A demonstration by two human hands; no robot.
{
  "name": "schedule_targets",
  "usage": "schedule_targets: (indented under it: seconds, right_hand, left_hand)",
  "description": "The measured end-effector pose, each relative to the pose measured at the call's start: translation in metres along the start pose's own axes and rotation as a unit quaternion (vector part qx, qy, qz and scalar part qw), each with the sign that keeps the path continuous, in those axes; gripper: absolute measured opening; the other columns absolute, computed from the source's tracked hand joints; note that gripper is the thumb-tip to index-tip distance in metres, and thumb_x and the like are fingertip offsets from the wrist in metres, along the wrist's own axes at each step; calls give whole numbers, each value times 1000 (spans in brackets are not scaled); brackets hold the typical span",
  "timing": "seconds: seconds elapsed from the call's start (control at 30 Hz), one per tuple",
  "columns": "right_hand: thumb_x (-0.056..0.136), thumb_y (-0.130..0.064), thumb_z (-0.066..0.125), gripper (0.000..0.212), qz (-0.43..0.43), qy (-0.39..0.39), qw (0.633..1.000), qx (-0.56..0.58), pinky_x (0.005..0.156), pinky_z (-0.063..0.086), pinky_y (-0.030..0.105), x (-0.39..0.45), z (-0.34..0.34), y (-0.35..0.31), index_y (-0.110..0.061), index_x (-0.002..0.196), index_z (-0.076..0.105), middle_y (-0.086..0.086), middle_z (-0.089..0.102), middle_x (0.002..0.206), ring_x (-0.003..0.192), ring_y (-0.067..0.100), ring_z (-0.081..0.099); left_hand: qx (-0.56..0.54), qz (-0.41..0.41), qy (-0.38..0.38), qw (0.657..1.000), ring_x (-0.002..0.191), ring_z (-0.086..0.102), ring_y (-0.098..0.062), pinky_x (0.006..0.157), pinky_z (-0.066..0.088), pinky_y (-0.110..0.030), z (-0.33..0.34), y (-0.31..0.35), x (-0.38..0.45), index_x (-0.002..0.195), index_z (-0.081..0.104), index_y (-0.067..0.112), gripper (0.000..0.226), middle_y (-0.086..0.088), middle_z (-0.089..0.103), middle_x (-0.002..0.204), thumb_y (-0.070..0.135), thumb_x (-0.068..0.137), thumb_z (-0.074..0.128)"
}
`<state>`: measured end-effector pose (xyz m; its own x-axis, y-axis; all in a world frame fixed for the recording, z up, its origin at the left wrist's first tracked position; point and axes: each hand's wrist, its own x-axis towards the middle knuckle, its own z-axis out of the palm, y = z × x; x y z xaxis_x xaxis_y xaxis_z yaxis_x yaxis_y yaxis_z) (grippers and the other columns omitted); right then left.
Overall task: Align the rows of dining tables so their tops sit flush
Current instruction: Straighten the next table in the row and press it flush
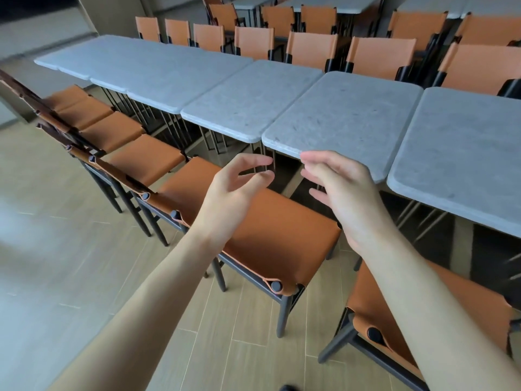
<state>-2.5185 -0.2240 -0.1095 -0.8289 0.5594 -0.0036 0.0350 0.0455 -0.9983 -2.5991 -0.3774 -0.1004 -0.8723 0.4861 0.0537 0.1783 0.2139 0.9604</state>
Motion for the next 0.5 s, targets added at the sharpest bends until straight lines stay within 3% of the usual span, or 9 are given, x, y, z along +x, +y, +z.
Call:
schedule_targets:
  seconds: [0.1,0.23,0.4,0.5]
  right_hand:
    - [96,-27,63,18,0,8,1000,3,104,53,43,17,-4,-3,-35,105,77,-27,73,102,110,4,67]
    - [95,-29,63,17,0,33,999,2,103,53,47,32,-5,-7,-35,104,77,-10,73,106,110,20,68]
    - [96,-26,62,19,0,46,999,-4,106,50,40,36,1,-5,-33,107,76,-25,73,105,111,0,66]
    - [96,-26,62,19,6,66,998,-12,108,49,40,35,9,-1,-34,107,76,-24,73,108,113,-1,65]
  left_hand:
    - [-4,7,-5,1000,104,63,8,106,49,-40,3,5,20,114,69,27,18,26,70,102,23,98,61]
    - [-18,18,-12,1000,108,64,-10,106,48,-45,5,10,42,111,70,27,16,10,72,101,25,97,62]
    - [-31,21,-43,998,112,62,-1,111,44,-43,6,5,61,110,70,29,16,15,70,109,28,96,62]
    - [-34,26,-74,996,107,63,-3,109,46,-43,4,-1,71,109,69,28,17,18,70,98,29,95,61]
